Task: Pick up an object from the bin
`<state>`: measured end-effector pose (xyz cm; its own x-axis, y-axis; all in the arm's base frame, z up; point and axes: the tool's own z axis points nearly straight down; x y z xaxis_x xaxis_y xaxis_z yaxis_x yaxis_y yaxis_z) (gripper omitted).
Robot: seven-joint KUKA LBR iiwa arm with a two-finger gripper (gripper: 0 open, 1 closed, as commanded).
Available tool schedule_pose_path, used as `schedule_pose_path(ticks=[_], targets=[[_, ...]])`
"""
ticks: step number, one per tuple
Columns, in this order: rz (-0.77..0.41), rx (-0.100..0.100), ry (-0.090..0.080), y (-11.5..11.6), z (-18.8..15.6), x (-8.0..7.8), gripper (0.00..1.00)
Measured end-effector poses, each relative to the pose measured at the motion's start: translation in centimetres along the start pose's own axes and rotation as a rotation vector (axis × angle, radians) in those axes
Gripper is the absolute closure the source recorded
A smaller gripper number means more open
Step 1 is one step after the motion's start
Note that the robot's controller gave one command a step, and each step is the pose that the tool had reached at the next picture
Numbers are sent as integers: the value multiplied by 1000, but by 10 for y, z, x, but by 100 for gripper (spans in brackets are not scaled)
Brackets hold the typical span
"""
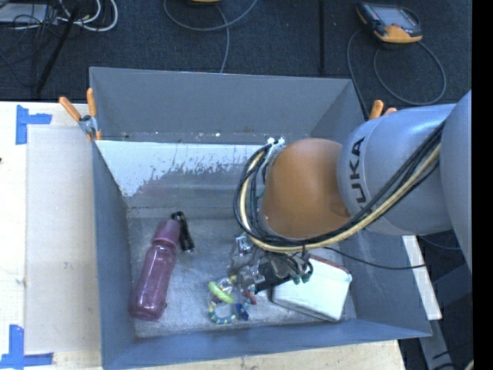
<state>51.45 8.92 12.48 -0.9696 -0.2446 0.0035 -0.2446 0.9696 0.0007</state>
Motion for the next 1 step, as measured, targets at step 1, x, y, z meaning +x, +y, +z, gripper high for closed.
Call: schedule_pose_path(ticks=[1], targets=[[0,0,2,0,-17,1,100]])
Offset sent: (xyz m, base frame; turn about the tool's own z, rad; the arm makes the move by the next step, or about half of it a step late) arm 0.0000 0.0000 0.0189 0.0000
